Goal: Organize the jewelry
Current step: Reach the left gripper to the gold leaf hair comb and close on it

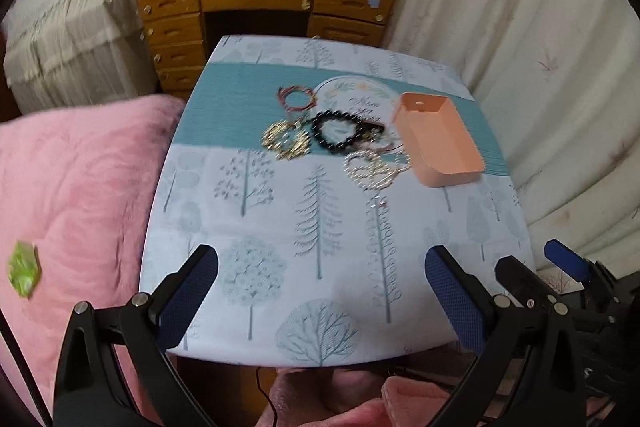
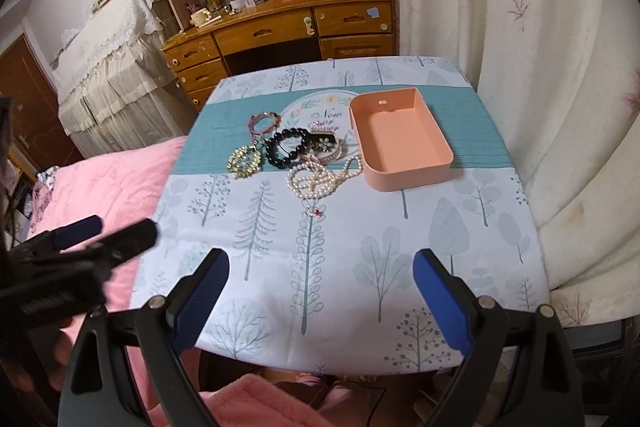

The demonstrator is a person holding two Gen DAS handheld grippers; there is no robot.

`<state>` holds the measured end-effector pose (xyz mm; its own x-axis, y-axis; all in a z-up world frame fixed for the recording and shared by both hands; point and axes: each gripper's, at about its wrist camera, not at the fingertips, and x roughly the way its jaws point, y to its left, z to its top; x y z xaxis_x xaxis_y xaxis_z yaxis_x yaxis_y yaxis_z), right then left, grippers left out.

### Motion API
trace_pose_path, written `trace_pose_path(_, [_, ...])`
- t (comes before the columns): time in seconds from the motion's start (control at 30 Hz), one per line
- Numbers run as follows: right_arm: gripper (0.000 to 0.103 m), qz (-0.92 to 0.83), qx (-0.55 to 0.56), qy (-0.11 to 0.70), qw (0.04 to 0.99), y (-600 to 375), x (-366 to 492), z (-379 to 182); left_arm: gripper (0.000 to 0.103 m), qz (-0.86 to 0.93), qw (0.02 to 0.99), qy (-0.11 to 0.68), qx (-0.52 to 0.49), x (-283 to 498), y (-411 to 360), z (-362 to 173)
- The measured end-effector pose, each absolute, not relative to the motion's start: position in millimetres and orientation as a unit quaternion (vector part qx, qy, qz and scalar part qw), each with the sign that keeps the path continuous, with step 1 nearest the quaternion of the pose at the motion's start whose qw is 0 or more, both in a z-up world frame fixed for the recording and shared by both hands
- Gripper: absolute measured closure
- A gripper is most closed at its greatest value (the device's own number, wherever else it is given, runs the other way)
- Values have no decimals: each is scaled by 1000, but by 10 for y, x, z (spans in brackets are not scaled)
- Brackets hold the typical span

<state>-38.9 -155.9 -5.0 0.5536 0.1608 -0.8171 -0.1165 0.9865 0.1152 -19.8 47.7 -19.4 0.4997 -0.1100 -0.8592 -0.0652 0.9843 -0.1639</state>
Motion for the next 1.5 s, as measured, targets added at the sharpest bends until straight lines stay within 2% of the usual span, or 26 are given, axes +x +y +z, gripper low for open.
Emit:
trace_pose_path(0.2, [9, 63, -20, 462, 885, -1388, -412, -308, 1, 29, 848, 526, -51, -140, 792, -514])
trace_pose_path(0.5, [22, 108, -81, 453, 882, -1012, -436, -596, 1, -25, 858, 510, 56, 253, 901, -794])
trace_pose_path(0.7, [40, 108, -99, 448, 882, -853, -119, -902, 1, -82, 868, 478, 111, 791, 642, -1083])
trace_pose_path(0.77, [54, 109, -102, 448, 881, -819, 38, -1057, 1, -80, 862, 476, 155, 1072, 534, -1258])
trace_pose_path(0.83, [57, 106, -103, 456, 878, -789, 206, -1210, 1, -82, 859, 474, 175, 1265, 476, -1366])
trace_pose_path(1.0, [64, 91, -83, 486, 866, -790, 560, -1520, 1, -101, 846, 499, 159, 1777, 463, -1676])
trace_pose_path(1.07, [72, 87, -80, 488, 865, -812, 619, -1585, 1, -98, 841, 511, 146, 1912, 489, -1776])
trace_pose_path(1.3, [73, 75, -90, 489, 864, -831, 730, -1657, 1, -113, 839, 514, 136, 2122, 538, -1971])
trace_pose_path(1.43, [77, 86, -74, 480, 870, -821, 790, -1670, 1, -129, 841, 510, 124, 2198, 575, -1980])
trace_pose_path(1.5, [86, 82, -79, 490, 864, -792, 853, -1711, 8, -143, 839, 515, 101, 2223, 608, -1994])
